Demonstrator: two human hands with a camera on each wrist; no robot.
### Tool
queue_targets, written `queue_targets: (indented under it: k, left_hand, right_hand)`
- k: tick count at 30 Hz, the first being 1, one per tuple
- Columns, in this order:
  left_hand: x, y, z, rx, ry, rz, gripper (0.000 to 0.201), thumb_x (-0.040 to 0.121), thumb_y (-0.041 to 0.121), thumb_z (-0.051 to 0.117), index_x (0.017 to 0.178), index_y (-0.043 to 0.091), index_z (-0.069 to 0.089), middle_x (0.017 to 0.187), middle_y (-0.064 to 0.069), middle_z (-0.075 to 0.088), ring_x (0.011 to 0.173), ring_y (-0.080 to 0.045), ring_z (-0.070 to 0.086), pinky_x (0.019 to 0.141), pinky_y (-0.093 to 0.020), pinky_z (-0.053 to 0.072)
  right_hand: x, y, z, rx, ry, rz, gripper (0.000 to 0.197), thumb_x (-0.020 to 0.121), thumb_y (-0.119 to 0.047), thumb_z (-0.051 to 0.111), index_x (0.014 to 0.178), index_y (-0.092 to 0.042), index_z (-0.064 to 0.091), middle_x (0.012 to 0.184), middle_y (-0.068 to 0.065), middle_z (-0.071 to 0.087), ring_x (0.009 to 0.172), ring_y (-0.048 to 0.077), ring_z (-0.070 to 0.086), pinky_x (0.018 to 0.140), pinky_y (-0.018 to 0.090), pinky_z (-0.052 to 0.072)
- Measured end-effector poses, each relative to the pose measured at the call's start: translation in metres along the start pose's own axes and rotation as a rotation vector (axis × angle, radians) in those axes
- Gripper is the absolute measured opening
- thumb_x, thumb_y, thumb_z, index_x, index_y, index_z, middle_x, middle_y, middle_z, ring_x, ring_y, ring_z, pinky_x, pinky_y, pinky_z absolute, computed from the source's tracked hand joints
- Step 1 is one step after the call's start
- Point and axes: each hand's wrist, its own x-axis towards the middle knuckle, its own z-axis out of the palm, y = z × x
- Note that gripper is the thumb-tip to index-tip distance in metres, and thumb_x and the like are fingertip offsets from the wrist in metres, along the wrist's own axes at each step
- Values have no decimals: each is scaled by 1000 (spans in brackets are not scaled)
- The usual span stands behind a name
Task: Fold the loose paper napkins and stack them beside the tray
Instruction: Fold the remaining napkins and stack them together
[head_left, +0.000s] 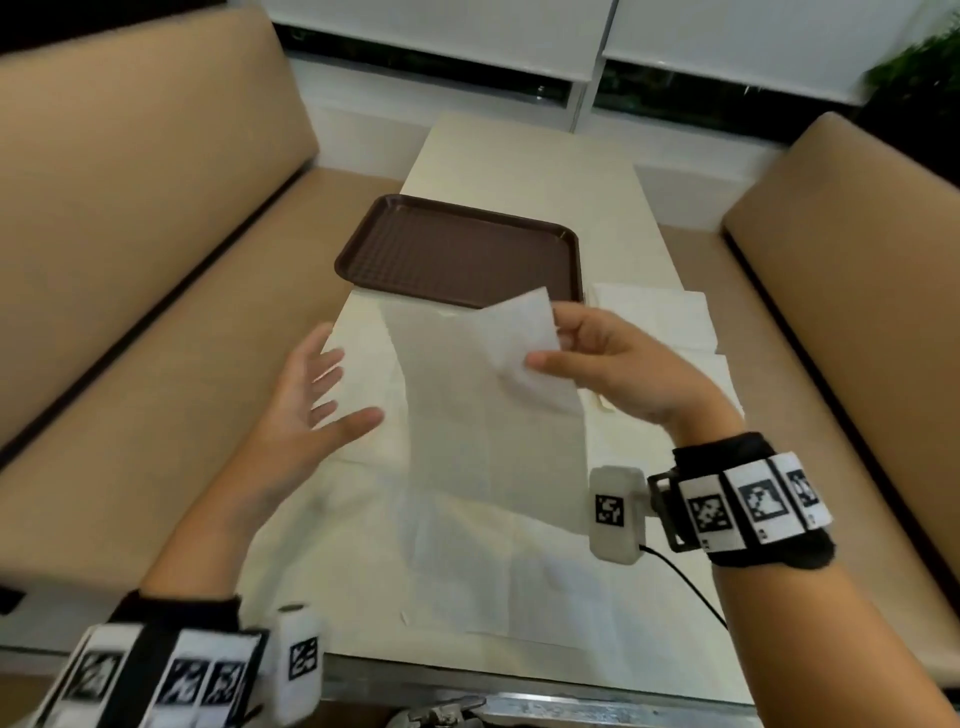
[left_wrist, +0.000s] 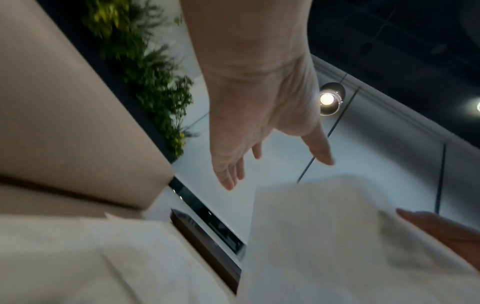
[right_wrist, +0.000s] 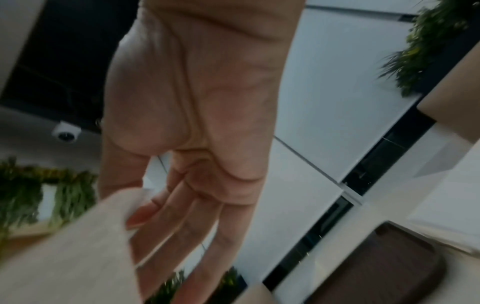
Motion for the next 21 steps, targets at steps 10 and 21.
queue_targets:
  k: [10, 21]
  left_hand:
    - [64, 22, 66, -310, -219, 5, 65, 53, 44, 85, 109, 19, 63, 104, 5, 74, 95, -12, 69, 73, -23, 56]
    - [62, 31, 45, -124, -336, 56, 71, 29, 50, 93, 91, 21, 76, 101, 0, 74, 95, -14, 70, 74, -19, 54]
  right_hand:
    - [-32, -29, -32, 71, 233, -96, 55, 74, -27, 69, 126, -23, 50, 111, -2, 68, 99, 21, 67, 83, 36, 57]
    - [-56, 29, -31, -86, 473, -22, 27, 71, -24, 79, 95, -15, 73, 102, 12, 73, 102, 34, 66, 99, 50, 48]
